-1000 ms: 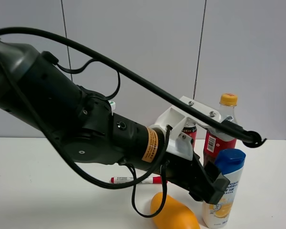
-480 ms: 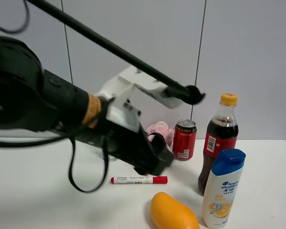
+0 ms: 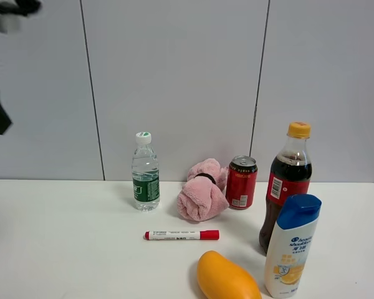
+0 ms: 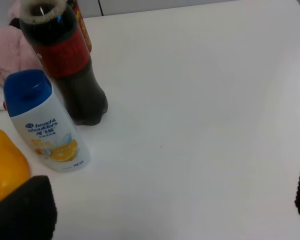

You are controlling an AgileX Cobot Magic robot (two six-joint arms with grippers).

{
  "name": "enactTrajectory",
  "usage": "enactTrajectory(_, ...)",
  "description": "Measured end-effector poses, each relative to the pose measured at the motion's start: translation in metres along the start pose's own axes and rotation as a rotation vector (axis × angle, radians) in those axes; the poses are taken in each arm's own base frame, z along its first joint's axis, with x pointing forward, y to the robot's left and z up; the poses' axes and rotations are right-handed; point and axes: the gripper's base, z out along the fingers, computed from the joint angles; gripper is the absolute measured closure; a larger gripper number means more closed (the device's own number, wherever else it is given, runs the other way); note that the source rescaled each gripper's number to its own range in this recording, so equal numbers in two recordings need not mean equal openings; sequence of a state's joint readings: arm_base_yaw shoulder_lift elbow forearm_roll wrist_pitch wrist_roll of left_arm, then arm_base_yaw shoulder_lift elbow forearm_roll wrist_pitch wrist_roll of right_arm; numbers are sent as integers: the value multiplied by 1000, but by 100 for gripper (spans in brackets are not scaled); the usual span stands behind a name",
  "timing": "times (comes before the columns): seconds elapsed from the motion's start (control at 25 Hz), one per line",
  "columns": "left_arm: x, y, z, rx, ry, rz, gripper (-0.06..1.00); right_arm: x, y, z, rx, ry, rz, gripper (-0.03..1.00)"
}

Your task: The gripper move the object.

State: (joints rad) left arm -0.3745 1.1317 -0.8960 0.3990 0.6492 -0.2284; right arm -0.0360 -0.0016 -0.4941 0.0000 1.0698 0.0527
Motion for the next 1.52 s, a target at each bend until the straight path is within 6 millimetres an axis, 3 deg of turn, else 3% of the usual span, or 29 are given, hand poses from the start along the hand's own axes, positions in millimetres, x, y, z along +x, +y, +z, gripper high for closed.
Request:
enactTrajectory(0.24,27,34,-67,27,-13,-189,30,0,0,0,0,-1,0,-3)
enactTrajectory(0.44,54,53,-120,-117,-104,-249,30,0,0,0,0,-1,0,-3)
enactTrajectory(0.64,90,38,-155,-221,-168,-345,7,0,0,0,0,-1,0,-3)
enactTrajectory(0.76,108,24,-162,-226,-198,-347,0,0,0,0,0,-1,0,-3)
enactTrajectory(1.04,140,-1,-169,-217,-255,-357,-1,0,0,0,0,-1,0,-3)
enactTrajectory(1.28,159,-10,-169,-175,-136,-431,-1,0,0,0,0,-1,0,-3)
enactTrajectory(1.52,183,-15,-142,-56,-50,-383,-1,0,0,0,0,-1,0,-3)
